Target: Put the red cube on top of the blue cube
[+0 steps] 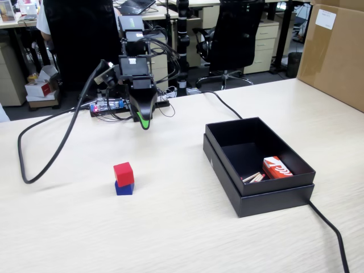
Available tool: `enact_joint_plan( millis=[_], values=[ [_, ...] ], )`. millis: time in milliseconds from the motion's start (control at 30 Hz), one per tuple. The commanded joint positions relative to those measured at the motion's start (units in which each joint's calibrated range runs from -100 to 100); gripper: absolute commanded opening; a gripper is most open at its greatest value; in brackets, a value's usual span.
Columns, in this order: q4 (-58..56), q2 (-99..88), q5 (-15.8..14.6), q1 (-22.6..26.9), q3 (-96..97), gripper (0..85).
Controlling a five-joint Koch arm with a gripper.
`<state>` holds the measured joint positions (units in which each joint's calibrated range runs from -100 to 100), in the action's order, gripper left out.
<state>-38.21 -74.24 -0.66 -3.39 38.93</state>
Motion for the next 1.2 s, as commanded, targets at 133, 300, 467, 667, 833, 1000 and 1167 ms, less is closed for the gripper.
enact_joint_plan(
  millis=[133,300,467,667,833,1000,1167],
  values=[
    [10.00,-17.04,-0.24,0.29,14.01,48.3],
    [18.73,-25.19,0.10,0.54,28.97,48.0],
    [30.31,-25.76,0.05,1.03,40.40,47.6],
    [37.39,-25.76,0.05,2.39,48.10,47.6],
    [44.22,-25.76,0.00,2.83,55.36,47.6],
    [42.40,-25.30,-0.15,3.71,58.44,47.7],
    [40.76,-25.19,0.00,4.05,58.44,49.2]
  ],
)
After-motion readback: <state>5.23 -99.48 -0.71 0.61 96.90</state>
